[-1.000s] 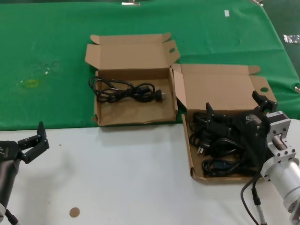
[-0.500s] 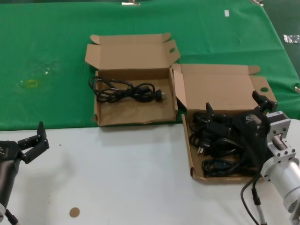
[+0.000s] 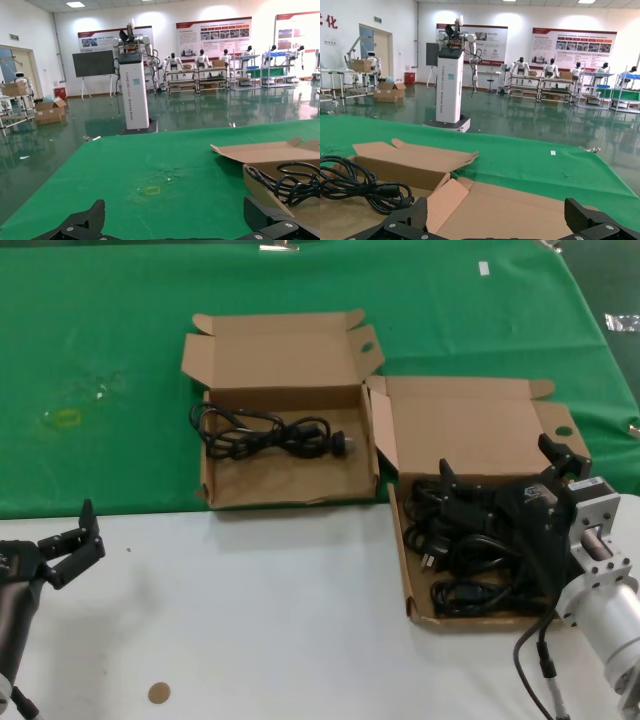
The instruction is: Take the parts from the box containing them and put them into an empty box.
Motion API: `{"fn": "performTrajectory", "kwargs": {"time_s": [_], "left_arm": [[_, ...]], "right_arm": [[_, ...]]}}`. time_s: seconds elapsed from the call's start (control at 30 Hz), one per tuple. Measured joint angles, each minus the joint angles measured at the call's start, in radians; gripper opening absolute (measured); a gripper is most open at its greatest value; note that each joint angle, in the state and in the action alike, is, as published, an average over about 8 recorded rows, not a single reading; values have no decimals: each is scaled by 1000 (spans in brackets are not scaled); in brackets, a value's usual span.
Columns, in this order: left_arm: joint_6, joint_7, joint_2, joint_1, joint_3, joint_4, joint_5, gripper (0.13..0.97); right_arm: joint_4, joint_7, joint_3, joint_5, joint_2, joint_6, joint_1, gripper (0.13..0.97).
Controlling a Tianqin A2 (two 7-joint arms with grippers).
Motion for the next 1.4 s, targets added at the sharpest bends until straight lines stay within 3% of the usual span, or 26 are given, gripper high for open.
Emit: {"fn": "performTrajectory", "kwargs": {"time_s": [1.4], "left_arm": [[0, 0, 0, 0, 0, 0, 0, 966]], "right_arm": [[0, 0, 0, 0, 0, 0, 0, 966]]}}
